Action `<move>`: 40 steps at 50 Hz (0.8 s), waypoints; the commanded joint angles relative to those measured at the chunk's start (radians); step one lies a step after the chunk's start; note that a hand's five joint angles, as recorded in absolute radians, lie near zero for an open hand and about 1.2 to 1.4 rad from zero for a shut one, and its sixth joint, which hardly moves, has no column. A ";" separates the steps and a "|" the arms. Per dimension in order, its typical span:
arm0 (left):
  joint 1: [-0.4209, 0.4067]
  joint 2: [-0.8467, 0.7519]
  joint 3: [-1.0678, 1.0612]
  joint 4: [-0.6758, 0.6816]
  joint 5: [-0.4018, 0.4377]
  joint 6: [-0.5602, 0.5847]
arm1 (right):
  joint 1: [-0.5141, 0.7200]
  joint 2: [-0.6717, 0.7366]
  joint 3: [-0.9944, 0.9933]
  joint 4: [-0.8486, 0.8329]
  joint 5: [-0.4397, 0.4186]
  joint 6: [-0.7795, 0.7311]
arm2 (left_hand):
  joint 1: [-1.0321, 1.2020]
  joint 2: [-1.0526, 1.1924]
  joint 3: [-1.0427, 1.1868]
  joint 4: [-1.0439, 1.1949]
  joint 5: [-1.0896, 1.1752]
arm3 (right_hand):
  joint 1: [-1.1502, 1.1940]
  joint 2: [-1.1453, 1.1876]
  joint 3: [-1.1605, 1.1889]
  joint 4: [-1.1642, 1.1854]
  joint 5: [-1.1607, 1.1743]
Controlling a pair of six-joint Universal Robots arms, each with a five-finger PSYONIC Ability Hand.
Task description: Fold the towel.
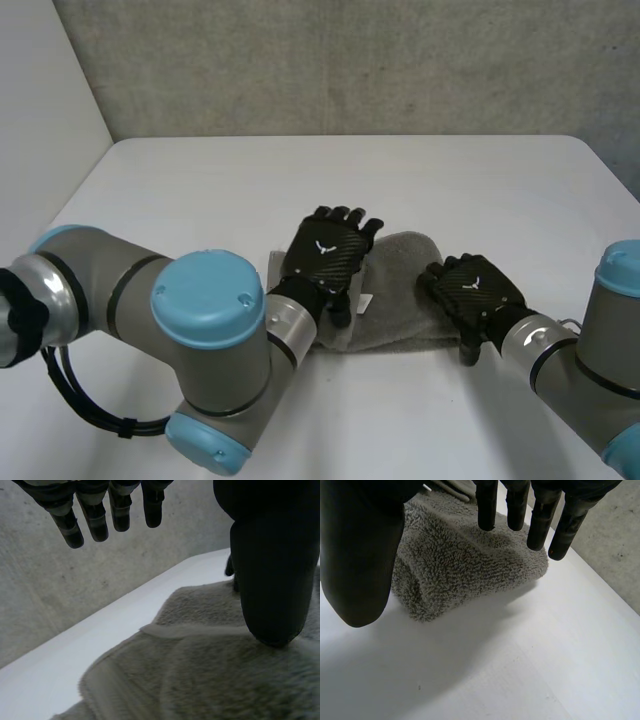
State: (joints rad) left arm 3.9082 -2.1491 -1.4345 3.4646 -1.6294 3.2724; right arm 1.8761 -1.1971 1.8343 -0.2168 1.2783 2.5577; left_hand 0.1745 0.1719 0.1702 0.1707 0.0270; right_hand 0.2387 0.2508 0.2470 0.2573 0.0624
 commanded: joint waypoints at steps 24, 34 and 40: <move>-0.086 -0.109 0.042 0.002 0.027 0.056 | 0.015 0.042 -0.001 -0.053 0.004 -0.001 | 0.062 0.065 0.067 0.066 0.035 | 0.169 0.157 0.161 0.150 0.171; 0.014 -0.158 0.092 0.004 -0.179 0.115 | 0.015 0.070 -0.007 -0.065 0.004 -0.002 | 0.062 0.065 0.067 0.066 0.035 | 0.419 0.407 0.410 0.400 0.421; 0.039 -0.123 0.081 0.005 -0.253 0.104 | 0.017 0.077 -0.009 -0.067 0.006 -0.002 | 0.062 0.065 0.067 0.066 0.035 | 0.525 0.512 0.516 0.506 0.526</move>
State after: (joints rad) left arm 3.9161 -2.3054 -1.3451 3.4686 -1.8021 3.3871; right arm 1.8917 -1.1294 1.8273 -0.2821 1.2826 2.5556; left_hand 0.1998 0.2036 0.2102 0.2095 0.0360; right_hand 0.7054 0.7062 0.7045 0.7011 0.5312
